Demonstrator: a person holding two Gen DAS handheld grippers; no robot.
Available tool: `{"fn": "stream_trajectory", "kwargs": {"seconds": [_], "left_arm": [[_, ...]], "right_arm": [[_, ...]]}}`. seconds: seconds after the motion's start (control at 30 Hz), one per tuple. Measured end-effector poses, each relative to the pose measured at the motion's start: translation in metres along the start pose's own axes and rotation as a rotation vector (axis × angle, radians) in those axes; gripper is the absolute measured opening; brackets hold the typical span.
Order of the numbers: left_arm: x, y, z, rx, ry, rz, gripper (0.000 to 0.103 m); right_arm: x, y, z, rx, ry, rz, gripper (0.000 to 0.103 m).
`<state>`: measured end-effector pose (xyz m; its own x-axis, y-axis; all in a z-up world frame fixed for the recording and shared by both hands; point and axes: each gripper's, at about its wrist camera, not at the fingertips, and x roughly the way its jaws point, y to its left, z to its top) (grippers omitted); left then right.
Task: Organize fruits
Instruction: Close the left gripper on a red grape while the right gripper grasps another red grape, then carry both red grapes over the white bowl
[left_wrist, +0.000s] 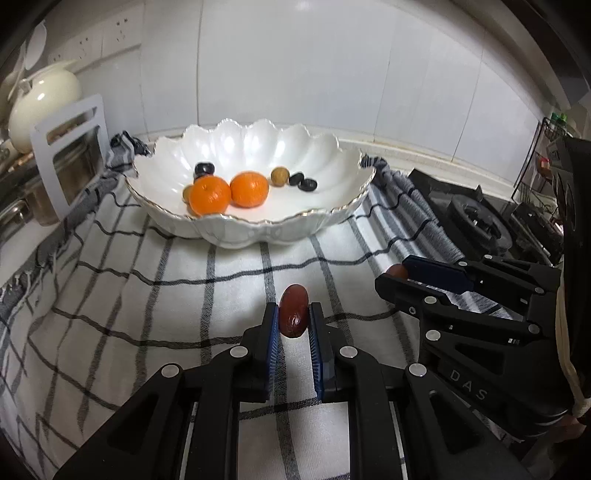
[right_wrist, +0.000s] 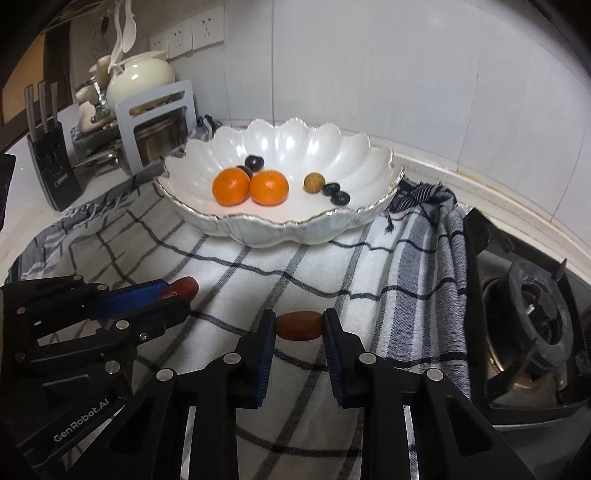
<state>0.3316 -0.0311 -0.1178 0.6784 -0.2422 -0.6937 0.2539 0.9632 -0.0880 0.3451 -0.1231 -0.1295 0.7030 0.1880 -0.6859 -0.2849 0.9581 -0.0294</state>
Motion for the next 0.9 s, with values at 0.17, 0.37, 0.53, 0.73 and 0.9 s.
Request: {"fn": "stream_trajectory", "kwargs": {"seconds": [0.17, 0.37, 0.53, 0.73, 0.9], "left_arm": [[-0.019, -0.003, 0.003, 0.008, -0.041, 0.006, 0.017], [-0.042, -0.007, 0.008, 0.013, -0.095, 0.011, 0.017], [-0.058, -0.01, 0.018, 0.014, -0.14, 0.009, 0.017], [-0.076, -0.01, 0.035, 0.024, -0.206, 0.024, 0.017], [-0.082, -0.005, 0.054, 0.032, -0.243, 0.041, 0.017]], "right_arm": [[-0.019, 0.003, 0.003, -0.002, -0.043, -0.007, 0.027], [-0.04, 0.005, 0.007, 0.001, -0.094, -0.011, 0.027], [-0.057, 0.003, 0.014, 0.017, -0.143, -0.008, 0.027], [-0.074, 0.002, 0.03, 0.032, -0.207, -0.011, 0.027], [-0.078, 0.002, 0.046, 0.032, -0.247, -0.022, 0.027]]}}
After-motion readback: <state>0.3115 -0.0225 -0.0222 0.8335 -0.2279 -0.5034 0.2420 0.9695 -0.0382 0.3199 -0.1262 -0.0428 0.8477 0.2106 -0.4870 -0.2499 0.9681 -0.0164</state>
